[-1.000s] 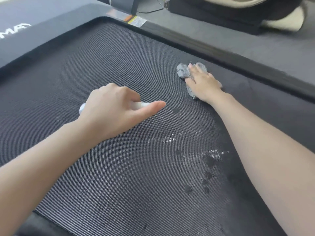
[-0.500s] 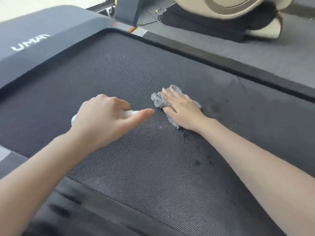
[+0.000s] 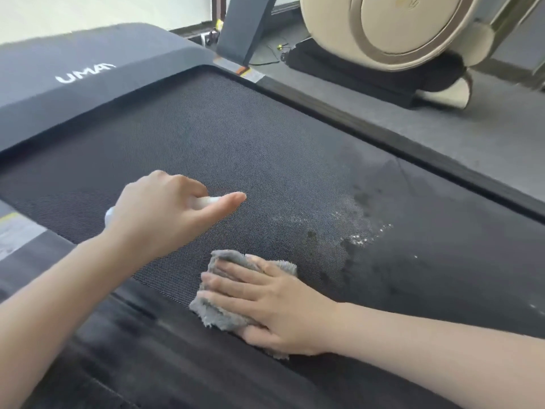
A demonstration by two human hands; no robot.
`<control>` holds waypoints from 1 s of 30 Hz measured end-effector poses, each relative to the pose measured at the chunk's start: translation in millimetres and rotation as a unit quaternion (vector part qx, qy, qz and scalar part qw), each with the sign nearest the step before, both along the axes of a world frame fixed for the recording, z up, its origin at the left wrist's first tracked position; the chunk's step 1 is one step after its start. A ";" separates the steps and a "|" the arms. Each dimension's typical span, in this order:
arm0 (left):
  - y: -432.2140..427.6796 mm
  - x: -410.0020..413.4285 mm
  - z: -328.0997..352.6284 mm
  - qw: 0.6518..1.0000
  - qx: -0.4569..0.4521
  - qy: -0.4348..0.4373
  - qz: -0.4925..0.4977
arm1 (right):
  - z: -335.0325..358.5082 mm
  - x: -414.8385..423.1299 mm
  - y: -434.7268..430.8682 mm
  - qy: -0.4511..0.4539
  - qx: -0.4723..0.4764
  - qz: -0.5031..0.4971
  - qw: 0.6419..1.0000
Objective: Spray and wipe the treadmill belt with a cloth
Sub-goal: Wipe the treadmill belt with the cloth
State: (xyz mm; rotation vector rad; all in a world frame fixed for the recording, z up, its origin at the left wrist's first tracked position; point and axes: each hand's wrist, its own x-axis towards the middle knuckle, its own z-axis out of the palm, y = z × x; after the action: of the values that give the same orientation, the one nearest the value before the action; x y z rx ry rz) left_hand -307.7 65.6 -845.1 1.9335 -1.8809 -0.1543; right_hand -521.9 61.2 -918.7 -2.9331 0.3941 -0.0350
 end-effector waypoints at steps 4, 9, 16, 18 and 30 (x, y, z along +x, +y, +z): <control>4.1 -13.3 -1.7 1.000 0.006 0.002 -0.013 | 0.7 -41.7 1.8 0.031 -0.011 -0.010 0.999; 14.7 -24.6 -5.6 0.999 0.039 -0.004 -0.037 | 1.5 -95.8 -2.0 0.016 0.025 -0.165 0.986; 26.5 -33.0 -10.3 0.992 0.112 -0.013 -0.060 | -3.6 -152.7 3.5 -0.008 0.036 -0.403 0.914; 27.0 -39.2 -13.1 0.992 0.107 -0.016 -0.060 | -4.6 -152.1 3.0 -0.006 0.033 -0.403 0.914; 6.4 -59.3 -6.1 0.998 0.047 0.007 -0.035 | -2.4 -151.9 5.1 -0.014 0.046 -0.404 0.913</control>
State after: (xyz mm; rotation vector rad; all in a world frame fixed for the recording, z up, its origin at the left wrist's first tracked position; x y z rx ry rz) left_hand -367.0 72.0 -851.2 1.9225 -1.9659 -0.2828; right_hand -673.8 66.3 -921.2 -2.4578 1.5128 -0.1623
